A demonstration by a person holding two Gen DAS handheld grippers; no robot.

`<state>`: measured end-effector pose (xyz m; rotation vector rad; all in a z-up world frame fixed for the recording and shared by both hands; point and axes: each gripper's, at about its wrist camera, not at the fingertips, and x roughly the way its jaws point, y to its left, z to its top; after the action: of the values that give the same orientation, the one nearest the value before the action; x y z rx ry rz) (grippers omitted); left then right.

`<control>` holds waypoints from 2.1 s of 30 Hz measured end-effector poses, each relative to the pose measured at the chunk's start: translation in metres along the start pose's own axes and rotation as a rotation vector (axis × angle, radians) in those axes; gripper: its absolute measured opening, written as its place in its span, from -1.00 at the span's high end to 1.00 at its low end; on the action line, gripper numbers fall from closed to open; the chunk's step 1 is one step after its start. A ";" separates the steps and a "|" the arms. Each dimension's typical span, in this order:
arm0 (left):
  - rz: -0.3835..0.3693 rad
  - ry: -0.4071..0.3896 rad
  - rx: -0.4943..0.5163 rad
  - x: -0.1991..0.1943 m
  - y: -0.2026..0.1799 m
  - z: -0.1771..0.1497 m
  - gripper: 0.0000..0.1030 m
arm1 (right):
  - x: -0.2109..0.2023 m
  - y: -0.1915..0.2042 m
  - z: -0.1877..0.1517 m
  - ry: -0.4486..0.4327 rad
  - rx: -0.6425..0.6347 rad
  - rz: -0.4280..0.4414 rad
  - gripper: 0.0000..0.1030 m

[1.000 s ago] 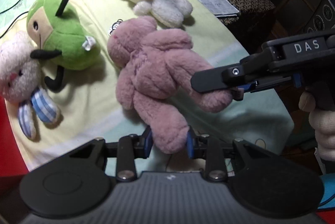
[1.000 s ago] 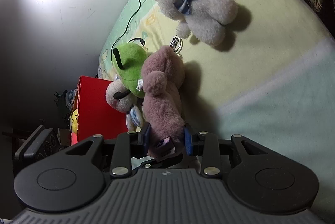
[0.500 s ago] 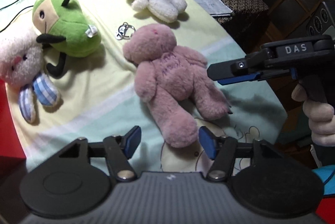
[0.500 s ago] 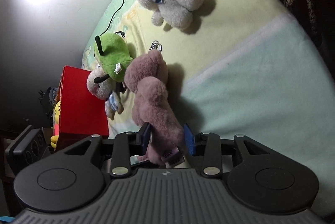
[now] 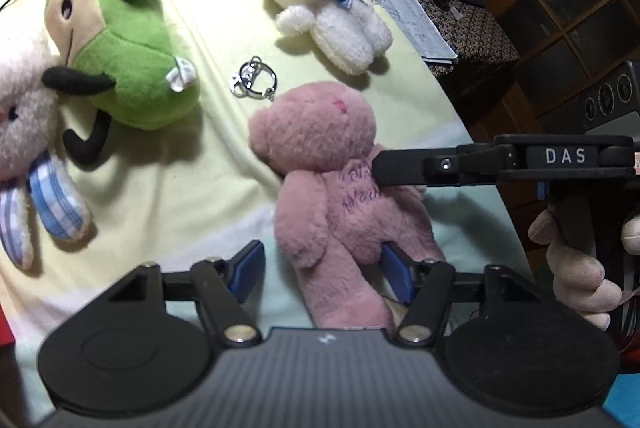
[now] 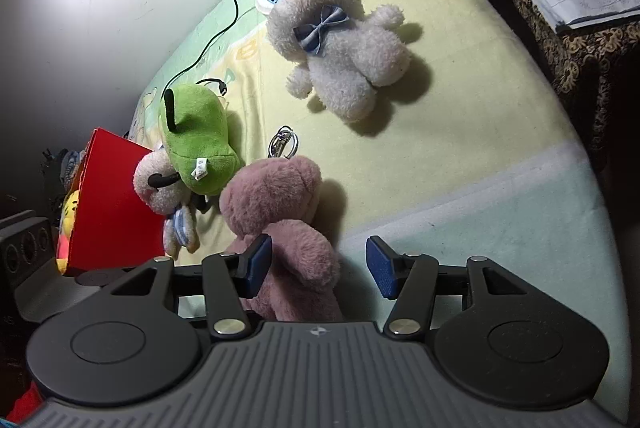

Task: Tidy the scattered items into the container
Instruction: 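Lift the pink teddy bear with the right gripper and carry it to the box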

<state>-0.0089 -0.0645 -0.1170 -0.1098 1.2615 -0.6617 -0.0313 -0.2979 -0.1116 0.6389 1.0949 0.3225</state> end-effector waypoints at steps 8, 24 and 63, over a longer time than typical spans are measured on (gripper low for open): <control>0.040 0.006 0.062 0.007 -0.017 0.002 -0.03 | 0.018 0.005 0.005 0.065 0.009 0.063 0.01; 0.074 -0.073 0.169 -0.022 -0.049 -0.014 0.02 | -0.015 0.017 -0.015 0.023 -0.032 0.091 0.25; 0.190 -0.510 0.090 -0.285 0.111 -0.055 0.03 | 0.023 0.281 -0.028 -0.245 -0.320 0.348 0.28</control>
<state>-0.0561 0.1879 0.0578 -0.0764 0.7392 -0.4844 -0.0284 -0.0580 0.0393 0.5623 0.6752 0.6863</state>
